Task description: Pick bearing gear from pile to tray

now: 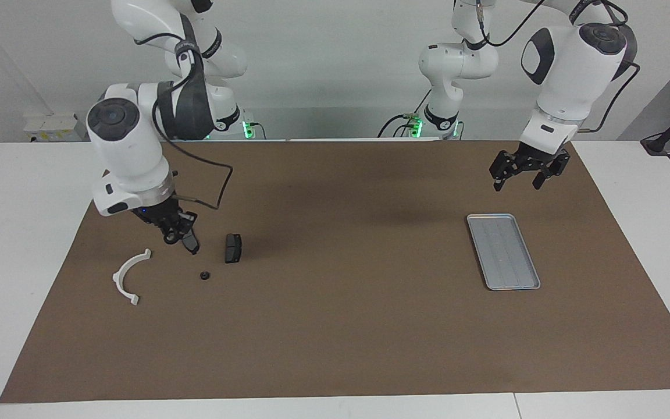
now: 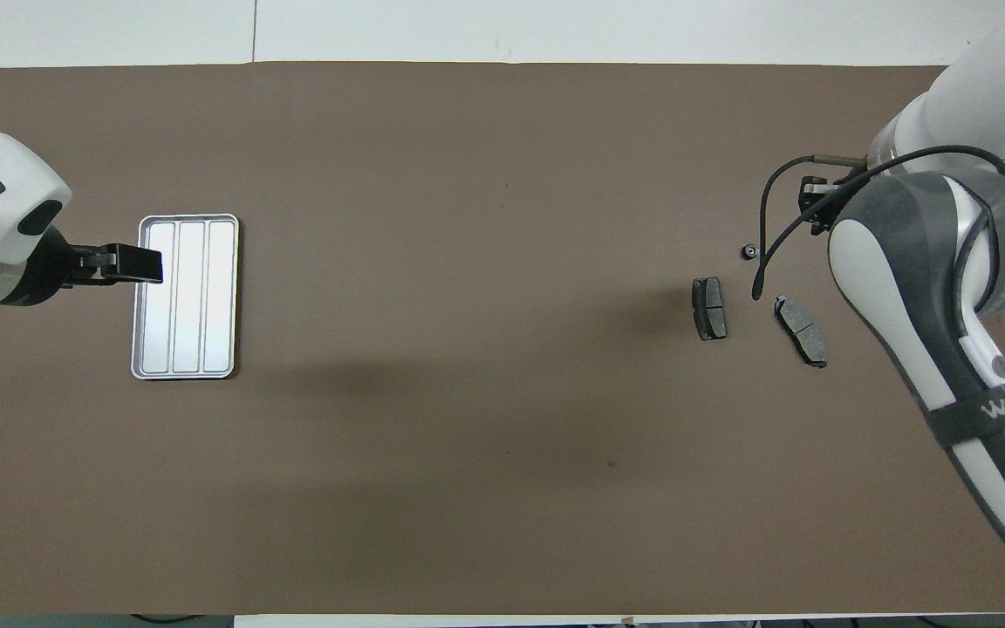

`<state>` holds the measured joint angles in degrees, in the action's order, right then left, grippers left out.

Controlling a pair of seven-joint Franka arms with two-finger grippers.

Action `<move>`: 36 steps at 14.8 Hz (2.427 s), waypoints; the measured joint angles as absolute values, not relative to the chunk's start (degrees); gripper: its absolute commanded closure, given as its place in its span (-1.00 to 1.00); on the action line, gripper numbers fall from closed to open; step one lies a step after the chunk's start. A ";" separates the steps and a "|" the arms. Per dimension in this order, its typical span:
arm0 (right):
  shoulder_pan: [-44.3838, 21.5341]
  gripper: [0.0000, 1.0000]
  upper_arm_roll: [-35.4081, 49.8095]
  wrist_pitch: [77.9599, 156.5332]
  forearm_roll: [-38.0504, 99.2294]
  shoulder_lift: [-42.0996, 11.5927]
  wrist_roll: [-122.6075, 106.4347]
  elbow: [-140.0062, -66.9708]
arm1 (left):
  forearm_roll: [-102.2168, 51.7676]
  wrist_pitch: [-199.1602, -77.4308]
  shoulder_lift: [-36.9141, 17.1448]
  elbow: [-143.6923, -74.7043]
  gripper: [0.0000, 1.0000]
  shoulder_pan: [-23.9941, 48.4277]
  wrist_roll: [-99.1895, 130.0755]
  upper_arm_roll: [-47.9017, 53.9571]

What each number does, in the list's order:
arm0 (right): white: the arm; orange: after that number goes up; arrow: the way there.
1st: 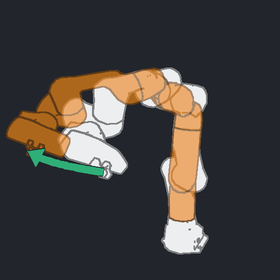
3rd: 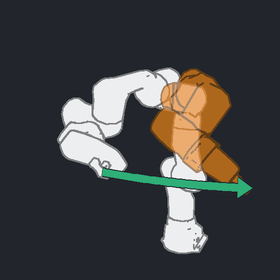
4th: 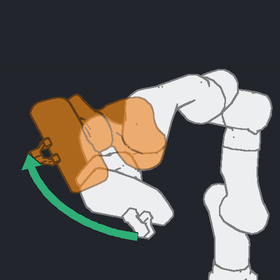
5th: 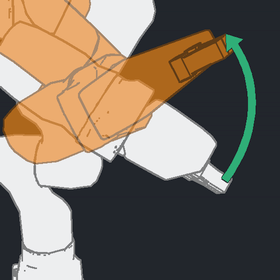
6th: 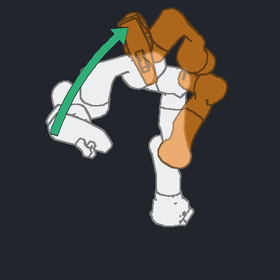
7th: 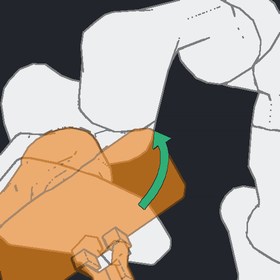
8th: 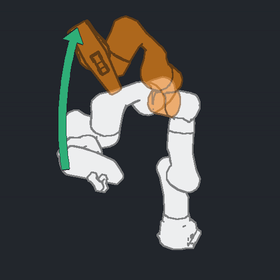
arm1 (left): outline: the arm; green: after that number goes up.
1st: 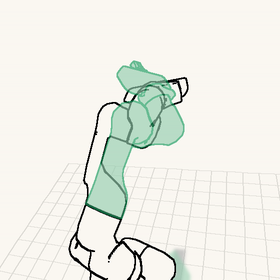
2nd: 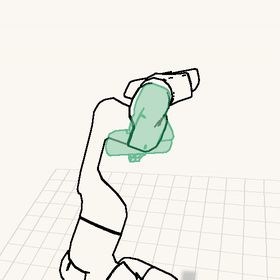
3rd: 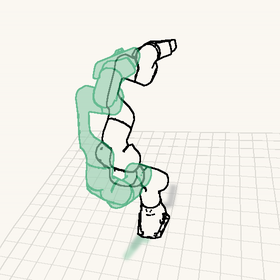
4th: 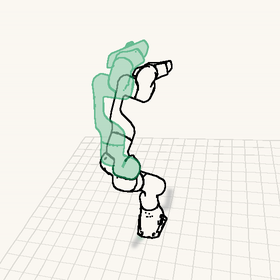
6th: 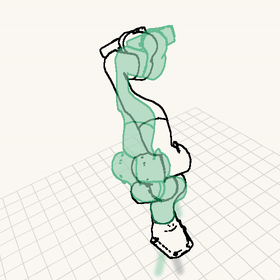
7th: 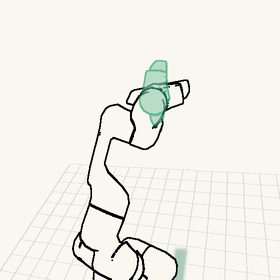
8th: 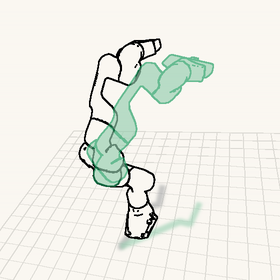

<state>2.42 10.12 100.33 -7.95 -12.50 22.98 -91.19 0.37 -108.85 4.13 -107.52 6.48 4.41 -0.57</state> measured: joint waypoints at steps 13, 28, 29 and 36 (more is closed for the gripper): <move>1.81 1.00 33.36 93.96 -5.86 -9.50 56.09 -87.59 | -0.09 -100.23 -0.21 -100.32 -1.00 6.46 4.29 -0.26; -10.79 1.00 36.21 114.25 -4.80 -14.04 77.00 -105.89 | -0.23 -101.68 -2.19 -99.57 -1.00 6.54 4.28 -0.01; -11.10 1.00 36.21 115.59 -4.84 -14.04 77.11 -107.15 | -0.23 -102.49 -2.56 -99.82 -1.00 6.55 4.28 0.02; -12.32 1.00 36.19 120.64 -6.09 -14.61 77.53 -113.27 | -0.31 -107.75 -3.85 -102.65 -1.00 7.36 4.29 0.26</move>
